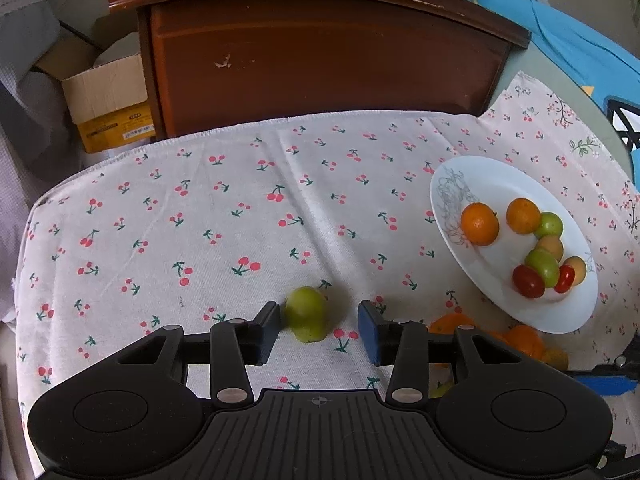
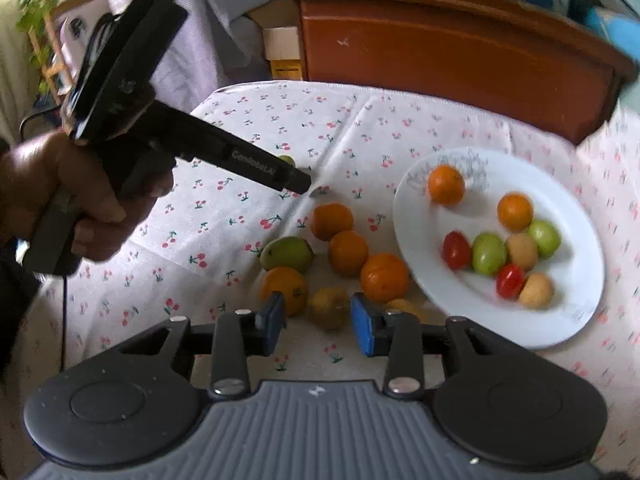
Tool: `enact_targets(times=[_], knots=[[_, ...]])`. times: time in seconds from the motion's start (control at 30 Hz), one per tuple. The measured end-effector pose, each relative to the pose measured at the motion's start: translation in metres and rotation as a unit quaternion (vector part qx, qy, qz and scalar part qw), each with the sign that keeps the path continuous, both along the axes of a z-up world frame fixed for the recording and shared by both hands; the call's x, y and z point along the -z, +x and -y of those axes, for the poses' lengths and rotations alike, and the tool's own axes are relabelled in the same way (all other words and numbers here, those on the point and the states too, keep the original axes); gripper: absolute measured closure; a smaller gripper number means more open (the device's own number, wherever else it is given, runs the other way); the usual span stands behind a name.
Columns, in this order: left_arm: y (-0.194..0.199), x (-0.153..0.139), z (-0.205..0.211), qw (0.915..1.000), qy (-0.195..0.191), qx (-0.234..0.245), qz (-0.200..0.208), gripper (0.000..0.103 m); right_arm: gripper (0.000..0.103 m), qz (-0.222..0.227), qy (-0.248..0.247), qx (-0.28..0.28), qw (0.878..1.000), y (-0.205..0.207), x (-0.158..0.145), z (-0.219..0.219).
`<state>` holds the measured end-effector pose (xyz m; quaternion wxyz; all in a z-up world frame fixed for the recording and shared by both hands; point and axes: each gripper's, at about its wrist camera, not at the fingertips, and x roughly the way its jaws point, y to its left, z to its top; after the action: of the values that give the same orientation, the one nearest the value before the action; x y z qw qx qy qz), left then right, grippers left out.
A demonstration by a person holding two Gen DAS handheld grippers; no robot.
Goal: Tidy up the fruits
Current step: 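Grasp the lone green lime with the left tool while the right tool grasps a tan fruit, then carry the lime and tan fruit over the white plate with both tools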
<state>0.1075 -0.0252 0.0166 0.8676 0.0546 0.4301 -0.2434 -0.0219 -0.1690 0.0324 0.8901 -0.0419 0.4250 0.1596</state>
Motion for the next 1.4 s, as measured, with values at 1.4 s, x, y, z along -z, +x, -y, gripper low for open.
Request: enact_targets(times=[1.4], knots=[[-0.038,-0.058,-0.028,0.9982,-0.048,-0.009,0.033,0.083,0.079,0.063,0.01,0.027,0.998,-0.006,-0.017,-0.015]])
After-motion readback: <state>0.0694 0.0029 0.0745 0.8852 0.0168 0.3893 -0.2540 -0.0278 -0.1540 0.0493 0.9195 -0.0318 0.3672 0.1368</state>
